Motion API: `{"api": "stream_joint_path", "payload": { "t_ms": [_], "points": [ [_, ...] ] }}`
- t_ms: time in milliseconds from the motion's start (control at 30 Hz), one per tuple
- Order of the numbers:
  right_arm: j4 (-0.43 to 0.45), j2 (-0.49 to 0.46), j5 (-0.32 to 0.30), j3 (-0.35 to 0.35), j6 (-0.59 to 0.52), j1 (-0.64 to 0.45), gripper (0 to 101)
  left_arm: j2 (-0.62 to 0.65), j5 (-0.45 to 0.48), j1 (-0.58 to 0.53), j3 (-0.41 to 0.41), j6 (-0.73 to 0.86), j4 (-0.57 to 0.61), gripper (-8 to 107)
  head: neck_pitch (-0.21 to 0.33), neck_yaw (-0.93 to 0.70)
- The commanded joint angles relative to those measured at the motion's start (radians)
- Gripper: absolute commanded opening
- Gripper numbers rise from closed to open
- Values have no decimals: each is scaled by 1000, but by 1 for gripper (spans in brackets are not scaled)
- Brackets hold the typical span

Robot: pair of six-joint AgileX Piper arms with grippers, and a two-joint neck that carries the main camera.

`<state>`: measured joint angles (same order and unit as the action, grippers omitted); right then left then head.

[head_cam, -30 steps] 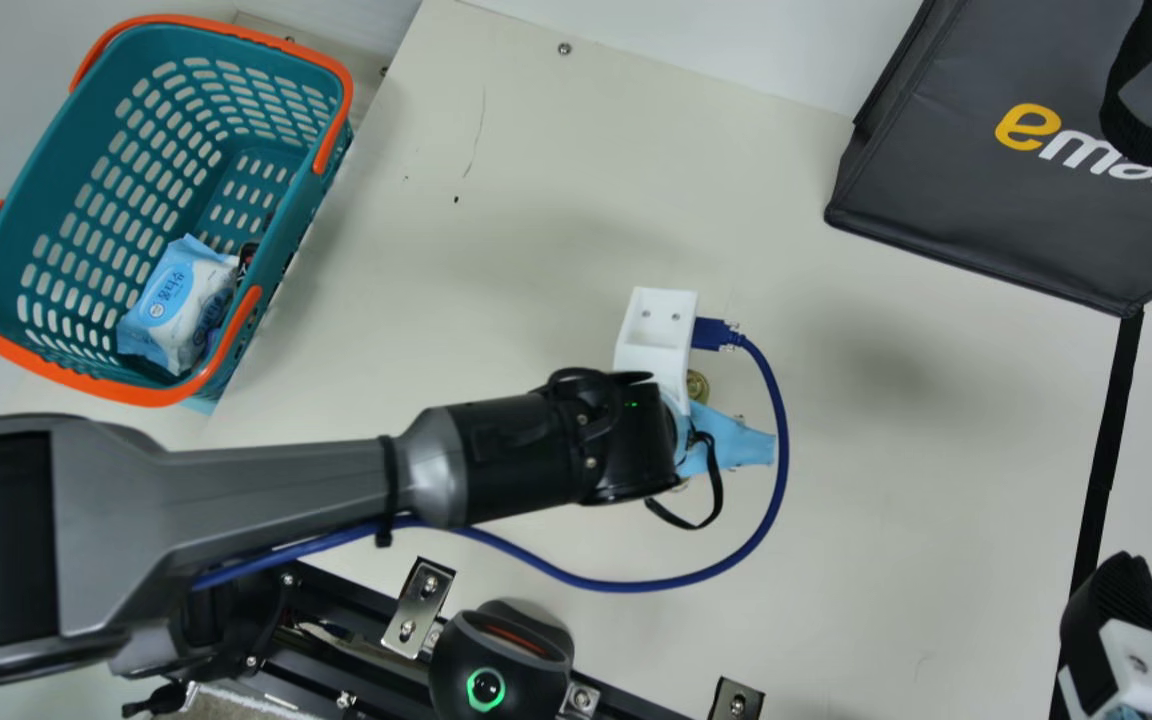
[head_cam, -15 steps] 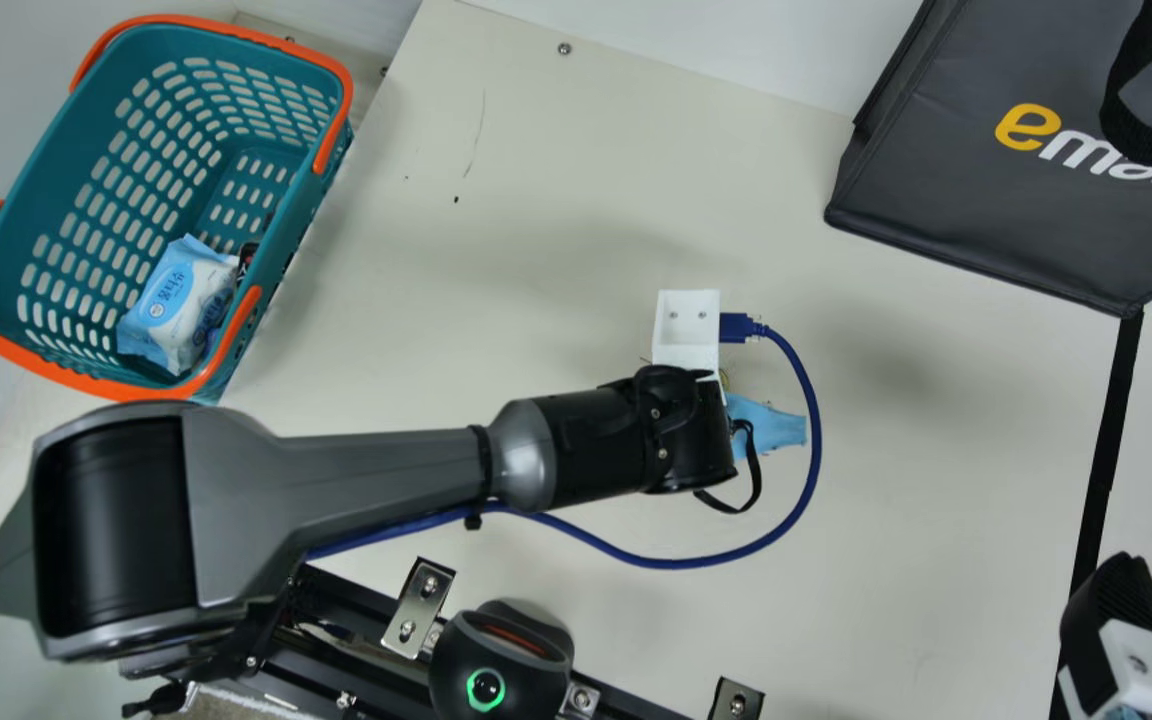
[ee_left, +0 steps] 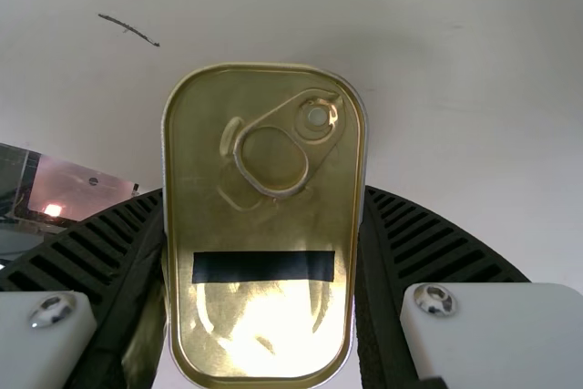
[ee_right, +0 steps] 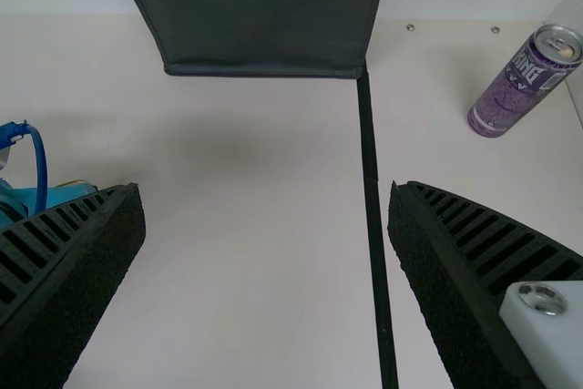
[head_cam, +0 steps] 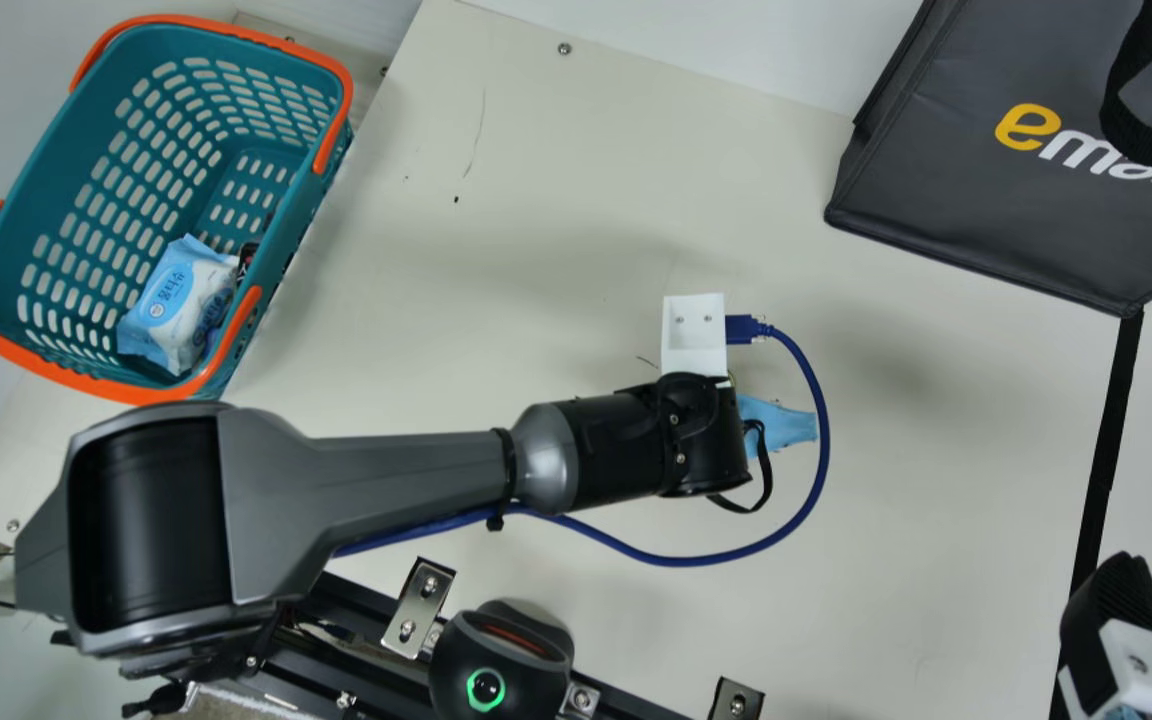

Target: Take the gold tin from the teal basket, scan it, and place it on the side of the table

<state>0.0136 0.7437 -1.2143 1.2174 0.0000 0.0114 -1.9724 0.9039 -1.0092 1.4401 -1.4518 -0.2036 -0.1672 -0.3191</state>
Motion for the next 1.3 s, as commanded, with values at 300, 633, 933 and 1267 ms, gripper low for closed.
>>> {"api": "stream_joint_path", "payload": {
  "t_ms": [300, 633, 933, 1267],
  "points": [
    [0, 0, 0, 0, 0, 0, 95, 4, -16, -1, -16, -14, 3, 65, 29, -2],
    [0, 0, 0, 0, 0, 0, 95, 27, -23, -2, -34, -8, 8, 90, 29, -2],
    [0, 0, 0, 0, 0, 0, 95, 132, -123, 22, -120, 60, 48, 90, 29, -2],
    [0, 0, 0, 0, 0, 0, 95, 355, -279, 126, -313, 297, 173, 90, 29, -2]
  ]
}}
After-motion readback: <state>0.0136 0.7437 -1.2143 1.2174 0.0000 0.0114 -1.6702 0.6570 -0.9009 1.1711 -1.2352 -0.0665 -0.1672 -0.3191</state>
